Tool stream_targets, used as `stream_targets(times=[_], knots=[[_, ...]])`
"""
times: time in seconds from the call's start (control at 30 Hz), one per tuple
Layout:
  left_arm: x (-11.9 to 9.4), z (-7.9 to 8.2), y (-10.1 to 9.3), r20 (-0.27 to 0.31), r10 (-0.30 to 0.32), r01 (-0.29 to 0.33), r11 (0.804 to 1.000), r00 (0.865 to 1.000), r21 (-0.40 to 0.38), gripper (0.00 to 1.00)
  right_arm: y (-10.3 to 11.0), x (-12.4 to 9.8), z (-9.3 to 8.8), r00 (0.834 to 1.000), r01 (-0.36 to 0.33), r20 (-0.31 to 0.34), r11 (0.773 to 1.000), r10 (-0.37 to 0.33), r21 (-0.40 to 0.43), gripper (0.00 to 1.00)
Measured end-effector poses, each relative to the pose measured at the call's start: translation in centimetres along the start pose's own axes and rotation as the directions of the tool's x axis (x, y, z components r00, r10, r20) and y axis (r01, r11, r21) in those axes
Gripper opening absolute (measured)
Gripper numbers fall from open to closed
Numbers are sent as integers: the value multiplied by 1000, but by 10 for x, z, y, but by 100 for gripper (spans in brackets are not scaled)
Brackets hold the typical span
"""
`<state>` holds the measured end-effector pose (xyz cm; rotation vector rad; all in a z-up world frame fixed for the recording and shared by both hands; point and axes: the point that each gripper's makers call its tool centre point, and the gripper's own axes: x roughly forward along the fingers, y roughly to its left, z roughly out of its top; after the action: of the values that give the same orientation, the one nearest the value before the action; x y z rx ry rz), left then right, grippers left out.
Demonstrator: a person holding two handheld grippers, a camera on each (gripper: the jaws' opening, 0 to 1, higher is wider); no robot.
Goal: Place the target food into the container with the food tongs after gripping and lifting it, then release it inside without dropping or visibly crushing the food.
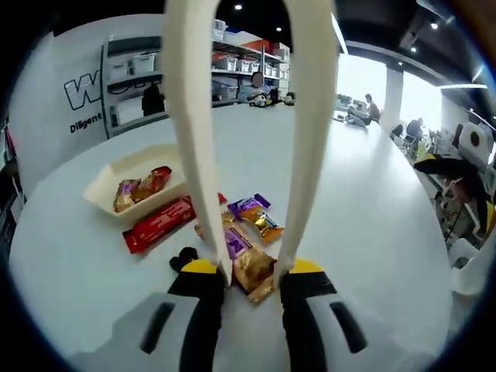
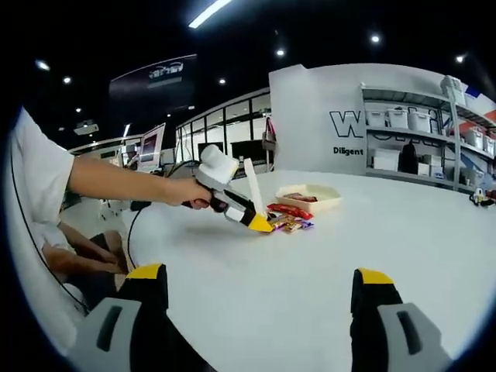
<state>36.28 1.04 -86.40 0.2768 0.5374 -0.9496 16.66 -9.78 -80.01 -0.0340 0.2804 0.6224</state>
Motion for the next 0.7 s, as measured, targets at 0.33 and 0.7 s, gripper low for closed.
stream_targets(times=[0.33, 0.7], knots=[[-37, -25, -11, -39, -59, 60, 998, 997, 24, 28, 9, -2, 3, 1000, -12, -8, 999, 11, -38, 97], [-36, -3, -12, 55, -1, 5, 997, 998, -75, 29, 11, 5, 3, 1000, -23, -7, 999, 23, -31, 97]])
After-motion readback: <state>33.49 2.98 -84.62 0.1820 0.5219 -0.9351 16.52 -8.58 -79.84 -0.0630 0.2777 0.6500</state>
